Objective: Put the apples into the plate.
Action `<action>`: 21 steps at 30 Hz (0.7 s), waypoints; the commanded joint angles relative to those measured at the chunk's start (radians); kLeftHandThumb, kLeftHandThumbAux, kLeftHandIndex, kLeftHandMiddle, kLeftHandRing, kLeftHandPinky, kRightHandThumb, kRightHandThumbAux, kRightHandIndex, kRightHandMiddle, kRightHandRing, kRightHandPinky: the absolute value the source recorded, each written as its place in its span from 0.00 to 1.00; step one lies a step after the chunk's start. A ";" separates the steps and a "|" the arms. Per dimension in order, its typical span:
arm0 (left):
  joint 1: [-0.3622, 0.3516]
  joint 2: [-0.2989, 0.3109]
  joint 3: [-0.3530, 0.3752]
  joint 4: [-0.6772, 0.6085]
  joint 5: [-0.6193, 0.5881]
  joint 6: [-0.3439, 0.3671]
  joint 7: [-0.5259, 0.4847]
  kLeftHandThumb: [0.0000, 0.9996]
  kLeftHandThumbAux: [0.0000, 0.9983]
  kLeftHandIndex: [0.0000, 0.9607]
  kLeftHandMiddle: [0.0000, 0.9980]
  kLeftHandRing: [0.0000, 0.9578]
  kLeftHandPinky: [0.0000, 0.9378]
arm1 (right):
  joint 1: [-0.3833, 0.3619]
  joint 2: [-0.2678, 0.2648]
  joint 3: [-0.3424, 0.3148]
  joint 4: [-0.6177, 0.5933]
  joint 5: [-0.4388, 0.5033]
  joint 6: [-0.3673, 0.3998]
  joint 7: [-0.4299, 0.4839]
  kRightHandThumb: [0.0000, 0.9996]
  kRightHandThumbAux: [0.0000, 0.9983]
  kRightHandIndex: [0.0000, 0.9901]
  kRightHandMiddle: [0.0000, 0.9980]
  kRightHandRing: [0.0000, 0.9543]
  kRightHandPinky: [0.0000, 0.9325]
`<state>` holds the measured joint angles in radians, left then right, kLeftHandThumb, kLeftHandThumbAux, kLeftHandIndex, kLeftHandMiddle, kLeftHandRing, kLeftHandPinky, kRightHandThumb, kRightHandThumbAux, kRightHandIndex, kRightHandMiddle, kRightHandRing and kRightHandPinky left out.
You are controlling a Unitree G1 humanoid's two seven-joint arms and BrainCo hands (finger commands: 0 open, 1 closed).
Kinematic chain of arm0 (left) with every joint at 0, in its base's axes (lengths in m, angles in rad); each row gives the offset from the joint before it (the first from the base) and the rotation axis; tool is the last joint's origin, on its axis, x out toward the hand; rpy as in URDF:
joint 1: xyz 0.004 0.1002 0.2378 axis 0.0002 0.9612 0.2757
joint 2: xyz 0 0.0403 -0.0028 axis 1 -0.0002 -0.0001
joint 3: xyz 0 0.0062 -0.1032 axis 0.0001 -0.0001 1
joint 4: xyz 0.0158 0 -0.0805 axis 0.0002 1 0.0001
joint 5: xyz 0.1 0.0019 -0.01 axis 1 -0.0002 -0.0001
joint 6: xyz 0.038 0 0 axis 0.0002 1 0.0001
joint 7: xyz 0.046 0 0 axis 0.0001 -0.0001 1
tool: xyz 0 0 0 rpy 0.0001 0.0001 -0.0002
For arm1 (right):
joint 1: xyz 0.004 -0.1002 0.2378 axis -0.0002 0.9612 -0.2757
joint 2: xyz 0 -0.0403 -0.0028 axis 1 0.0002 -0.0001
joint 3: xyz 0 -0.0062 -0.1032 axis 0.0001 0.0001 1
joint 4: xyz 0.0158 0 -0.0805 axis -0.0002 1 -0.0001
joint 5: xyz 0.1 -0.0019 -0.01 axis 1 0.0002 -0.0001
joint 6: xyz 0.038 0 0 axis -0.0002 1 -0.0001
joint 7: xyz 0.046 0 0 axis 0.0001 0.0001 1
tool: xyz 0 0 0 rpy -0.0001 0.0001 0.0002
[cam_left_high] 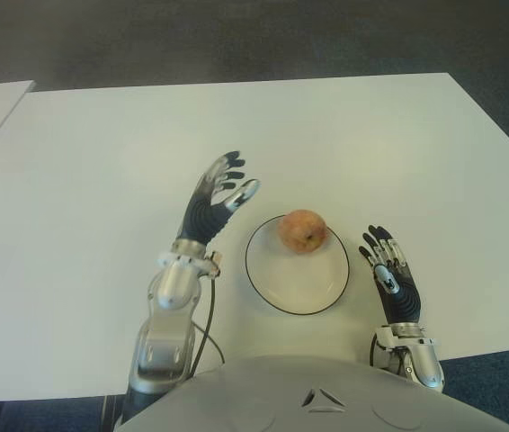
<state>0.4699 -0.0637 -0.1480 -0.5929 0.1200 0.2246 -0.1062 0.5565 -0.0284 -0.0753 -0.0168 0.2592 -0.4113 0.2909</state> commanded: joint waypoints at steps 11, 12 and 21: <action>0.110 -0.026 0.101 0.202 -0.175 -0.122 0.021 0.00 0.40 0.00 0.00 0.00 0.00 | -0.004 -0.002 0.025 0.040 0.016 0.056 0.028 0.19 0.52 0.09 0.03 0.00 0.00; 0.113 -0.013 0.109 0.255 -0.158 -0.178 0.024 0.00 0.39 0.00 0.00 0.00 0.00 | -0.004 -0.003 0.025 0.037 0.015 0.058 0.027 0.19 0.52 0.09 0.03 0.00 0.00; 0.107 0.016 0.123 0.466 -0.099 -0.419 0.053 0.00 0.37 0.03 0.00 0.00 0.00 | -0.002 0.002 0.024 0.028 0.008 0.065 0.012 0.18 0.52 0.09 0.04 0.00 0.00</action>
<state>0.5705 -0.0537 -0.0230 -0.1806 0.0016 -0.1597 -0.0736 0.5393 -0.0321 -0.0563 -0.0165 0.2708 -0.3969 0.3138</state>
